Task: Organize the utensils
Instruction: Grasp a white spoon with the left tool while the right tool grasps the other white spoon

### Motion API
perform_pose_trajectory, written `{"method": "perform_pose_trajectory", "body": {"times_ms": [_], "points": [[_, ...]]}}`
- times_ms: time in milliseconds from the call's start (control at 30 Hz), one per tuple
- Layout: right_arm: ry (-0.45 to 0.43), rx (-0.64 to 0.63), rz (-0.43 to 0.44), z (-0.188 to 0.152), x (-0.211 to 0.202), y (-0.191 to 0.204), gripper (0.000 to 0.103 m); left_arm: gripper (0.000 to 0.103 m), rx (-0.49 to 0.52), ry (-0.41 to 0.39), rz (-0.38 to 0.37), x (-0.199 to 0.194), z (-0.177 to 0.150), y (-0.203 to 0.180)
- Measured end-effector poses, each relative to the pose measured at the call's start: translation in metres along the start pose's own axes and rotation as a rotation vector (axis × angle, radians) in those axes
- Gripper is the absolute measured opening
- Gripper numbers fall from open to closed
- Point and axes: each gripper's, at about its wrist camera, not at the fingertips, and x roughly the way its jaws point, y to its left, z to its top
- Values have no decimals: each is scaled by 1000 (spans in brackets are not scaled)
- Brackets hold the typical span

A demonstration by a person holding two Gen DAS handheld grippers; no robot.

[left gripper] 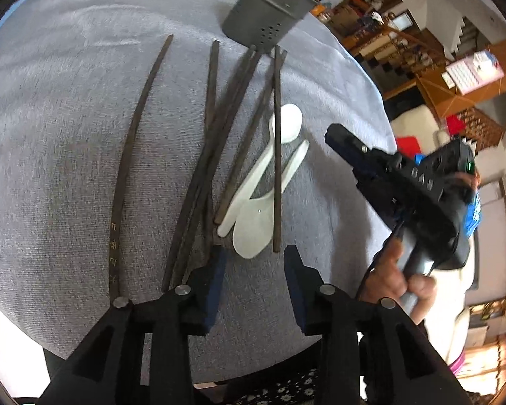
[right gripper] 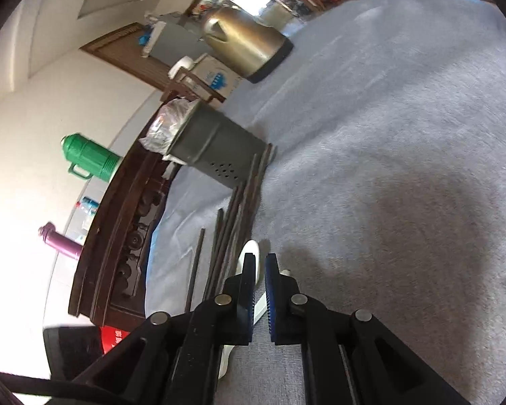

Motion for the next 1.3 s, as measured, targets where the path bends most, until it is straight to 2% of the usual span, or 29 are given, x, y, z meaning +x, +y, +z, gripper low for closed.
{"method": "perform_pose_trajectory", "body": {"times_ms": [200,300,433,633,767,933,1133,1233,1300], "points": [[-17,-32,57,-6,2,-2,8,34,-36,-39,-4,-7,9,1],[-29,-45,61,-6,0,0,8,6,-37,-27,25,6,13,-1],[4,-46,32,-4,5,3,8,2,-8,-50,38,10,12,-11],[41,-22,-23,9,12,4,8,2,66,-116,31,-13,9,-24],[108,-24,-68,19,30,6,8,2,105,-134,56,-30,7,-31],[155,-43,-122,23,50,7,11,2,113,-147,63,-54,3,-25],[194,-69,-115,27,60,13,11,2,96,-169,53,-85,-8,-11],[181,-137,-136,24,63,20,10,2,79,-176,52,-95,-13,-6],[155,-188,-160,21,61,28,6,2,61,-176,51,-99,-16,0]]}}
